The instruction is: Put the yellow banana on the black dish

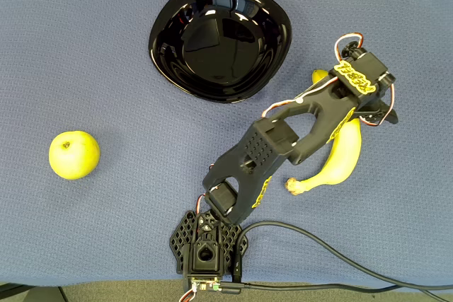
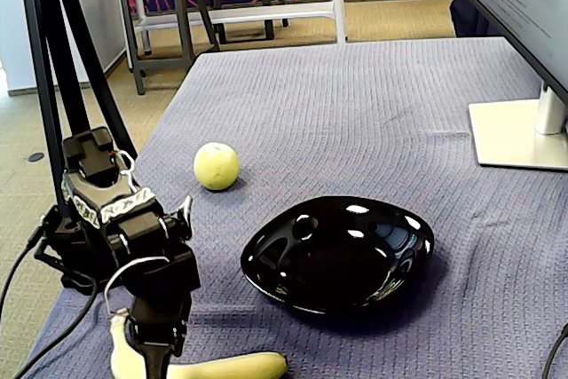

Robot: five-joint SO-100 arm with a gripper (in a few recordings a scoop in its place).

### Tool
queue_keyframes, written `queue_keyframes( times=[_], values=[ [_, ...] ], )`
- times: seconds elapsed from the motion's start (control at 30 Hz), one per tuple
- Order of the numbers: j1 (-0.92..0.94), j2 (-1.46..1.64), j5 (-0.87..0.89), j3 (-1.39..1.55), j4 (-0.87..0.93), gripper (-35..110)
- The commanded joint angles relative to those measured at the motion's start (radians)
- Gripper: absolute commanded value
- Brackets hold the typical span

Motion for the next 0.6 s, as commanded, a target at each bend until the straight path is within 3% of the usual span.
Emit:
queue_keyframes(
  times=[0.0, 0.57],
  values=[
    [0.005, 0.006, -0.035, 0.003, -0.029, 52],
    [-0.018, 0.017, -0.067, 0.109, -0.041, 50]
  ],
)
